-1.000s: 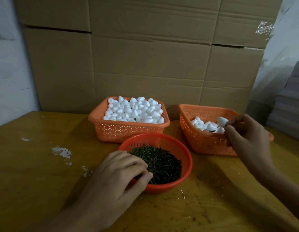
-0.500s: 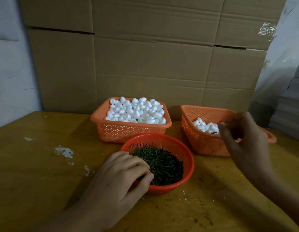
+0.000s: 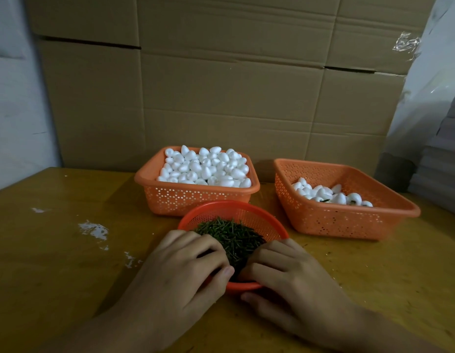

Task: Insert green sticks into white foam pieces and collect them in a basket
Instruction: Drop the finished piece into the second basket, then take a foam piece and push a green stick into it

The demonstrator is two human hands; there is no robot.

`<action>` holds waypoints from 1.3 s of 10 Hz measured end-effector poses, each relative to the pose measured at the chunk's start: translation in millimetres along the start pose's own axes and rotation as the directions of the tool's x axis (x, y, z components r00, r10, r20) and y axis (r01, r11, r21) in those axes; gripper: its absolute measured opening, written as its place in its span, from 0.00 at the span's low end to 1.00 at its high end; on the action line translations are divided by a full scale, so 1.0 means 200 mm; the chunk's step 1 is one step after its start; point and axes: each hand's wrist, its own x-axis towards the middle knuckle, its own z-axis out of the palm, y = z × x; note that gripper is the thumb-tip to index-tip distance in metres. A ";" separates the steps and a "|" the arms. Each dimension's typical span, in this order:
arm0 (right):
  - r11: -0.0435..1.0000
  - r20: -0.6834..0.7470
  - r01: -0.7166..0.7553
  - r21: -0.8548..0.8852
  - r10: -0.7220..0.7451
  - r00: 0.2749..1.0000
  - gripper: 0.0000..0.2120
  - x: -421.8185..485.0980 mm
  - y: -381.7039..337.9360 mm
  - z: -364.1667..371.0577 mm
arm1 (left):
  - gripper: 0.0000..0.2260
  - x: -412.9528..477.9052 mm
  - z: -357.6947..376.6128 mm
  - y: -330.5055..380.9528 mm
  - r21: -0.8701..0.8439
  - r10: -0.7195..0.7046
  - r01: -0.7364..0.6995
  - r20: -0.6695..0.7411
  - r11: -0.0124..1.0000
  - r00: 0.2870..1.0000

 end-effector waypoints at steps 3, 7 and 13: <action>0.997 -0.130 0.013 -0.069 -0.022 0.991 0.08 0.01 0.04 0.05 | 0.14 0.09 -0.04 -0.05 -0.098 -0.008 -0.004 -0.130 0.995 0.991; 0.999 -0.113 -0.005 -0.035 0.001 0.994 0.11 0.00 0.05 0.06 | 0.18 0.81 -0.33 -0.40 0.286 -0.525 0.451 0.288 0.846 0.801; 0.999 -0.091 0.001 -0.046 -0.005 0.996 0.13 0.00 0.05 0.05 | 0.13 0.82 -0.22 -0.59 -0.181 -0.511 0.480 -0.236 0.859 0.826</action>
